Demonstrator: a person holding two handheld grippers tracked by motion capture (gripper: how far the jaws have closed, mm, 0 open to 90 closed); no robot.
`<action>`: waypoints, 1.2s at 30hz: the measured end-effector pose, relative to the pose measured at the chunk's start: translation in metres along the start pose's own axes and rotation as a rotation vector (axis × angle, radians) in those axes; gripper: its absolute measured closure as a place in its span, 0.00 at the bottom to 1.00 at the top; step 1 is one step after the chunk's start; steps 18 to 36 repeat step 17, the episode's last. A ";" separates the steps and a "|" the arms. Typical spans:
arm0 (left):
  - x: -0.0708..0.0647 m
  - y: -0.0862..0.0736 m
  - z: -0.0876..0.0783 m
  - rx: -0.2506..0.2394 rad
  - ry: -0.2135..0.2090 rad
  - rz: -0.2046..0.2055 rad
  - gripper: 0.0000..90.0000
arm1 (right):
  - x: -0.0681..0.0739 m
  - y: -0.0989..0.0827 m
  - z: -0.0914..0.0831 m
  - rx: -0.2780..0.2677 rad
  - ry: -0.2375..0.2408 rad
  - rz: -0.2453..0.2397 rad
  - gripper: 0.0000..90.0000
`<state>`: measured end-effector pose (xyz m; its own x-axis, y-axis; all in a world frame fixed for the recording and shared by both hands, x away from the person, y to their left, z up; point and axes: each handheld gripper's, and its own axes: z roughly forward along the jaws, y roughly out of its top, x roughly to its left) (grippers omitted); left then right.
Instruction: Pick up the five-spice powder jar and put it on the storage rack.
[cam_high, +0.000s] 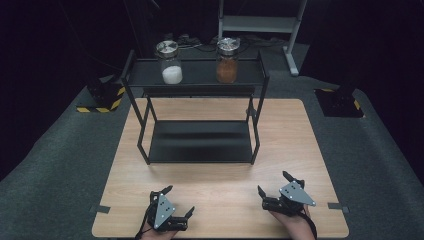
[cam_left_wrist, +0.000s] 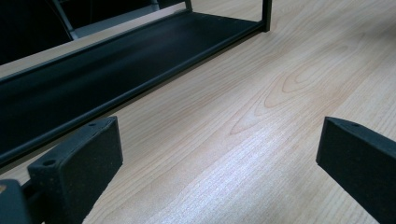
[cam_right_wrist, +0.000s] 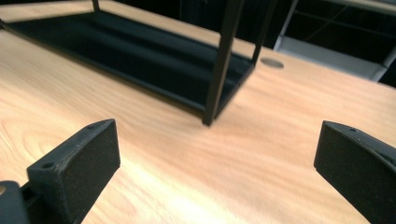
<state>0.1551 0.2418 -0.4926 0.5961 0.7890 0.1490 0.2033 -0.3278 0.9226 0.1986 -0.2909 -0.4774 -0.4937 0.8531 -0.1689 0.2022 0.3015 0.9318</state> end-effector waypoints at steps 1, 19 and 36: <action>0.000 0.000 0.000 0.000 0.000 0.000 0.01 | -0.002 -0.001 0.001 0.012 -0.002 0.003 0.00; 0.002 -0.001 -0.001 -0.001 -0.001 -0.024 0.01 | 0.000 -0.003 0.000 0.098 -0.016 -0.062 0.00; 0.002 -0.001 -0.001 -0.001 -0.001 -0.024 0.01 | 0.000 -0.003 0.000 0.098 -0.016 -0.062 0.00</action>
